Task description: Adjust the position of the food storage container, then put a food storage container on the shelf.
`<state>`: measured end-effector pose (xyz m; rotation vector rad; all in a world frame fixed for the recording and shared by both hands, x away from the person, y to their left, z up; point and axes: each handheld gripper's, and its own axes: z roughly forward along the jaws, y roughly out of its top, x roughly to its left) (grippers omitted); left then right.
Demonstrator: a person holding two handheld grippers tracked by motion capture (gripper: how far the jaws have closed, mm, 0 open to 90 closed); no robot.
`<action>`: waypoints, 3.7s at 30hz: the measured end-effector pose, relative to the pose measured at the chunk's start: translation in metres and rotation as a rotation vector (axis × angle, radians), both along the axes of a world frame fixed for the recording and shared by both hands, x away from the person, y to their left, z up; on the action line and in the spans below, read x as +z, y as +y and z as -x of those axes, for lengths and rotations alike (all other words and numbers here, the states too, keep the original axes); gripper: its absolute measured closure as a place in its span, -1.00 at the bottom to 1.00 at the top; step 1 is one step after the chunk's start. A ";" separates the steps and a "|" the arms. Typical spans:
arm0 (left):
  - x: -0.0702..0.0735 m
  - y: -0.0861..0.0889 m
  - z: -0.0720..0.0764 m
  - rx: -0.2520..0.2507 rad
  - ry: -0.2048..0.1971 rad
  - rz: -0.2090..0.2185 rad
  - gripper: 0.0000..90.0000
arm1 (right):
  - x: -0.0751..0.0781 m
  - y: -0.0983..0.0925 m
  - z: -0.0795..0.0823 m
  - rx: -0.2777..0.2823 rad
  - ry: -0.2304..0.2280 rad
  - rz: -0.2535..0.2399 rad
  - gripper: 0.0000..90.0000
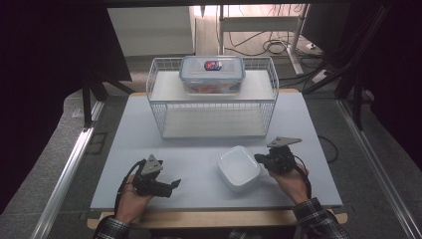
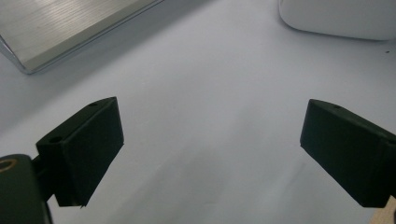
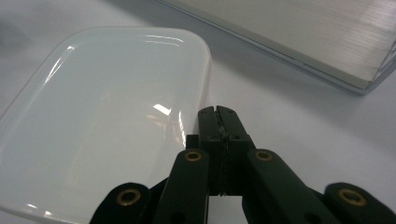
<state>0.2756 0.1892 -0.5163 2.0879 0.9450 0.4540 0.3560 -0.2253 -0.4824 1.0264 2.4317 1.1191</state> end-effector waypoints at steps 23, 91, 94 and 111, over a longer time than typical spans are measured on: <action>0.003 0.003 -0.005 0.031 0.029 0.055 -0.84 | -0.008 -0.006 0.056 0.061 0.081 0.051 0.98; 0.014 -0.031 -0.027 0.001 0.034 0.053 -0.53 | 0.003 0.025 0.012 0.105 -0.063 0.043 0.00; 0.012 -0.028 -0.022 -0.018 0.056 0.098 -0.64 | 0.003 0.023 0.015 0.109 -0.068 0.040 -0.21; 0.006 -0.033 -0.020 -0.097 0.028 0.090 -0.95 | -0.004 0.018 0.016 0.135 -0.047 -0.009 -0.84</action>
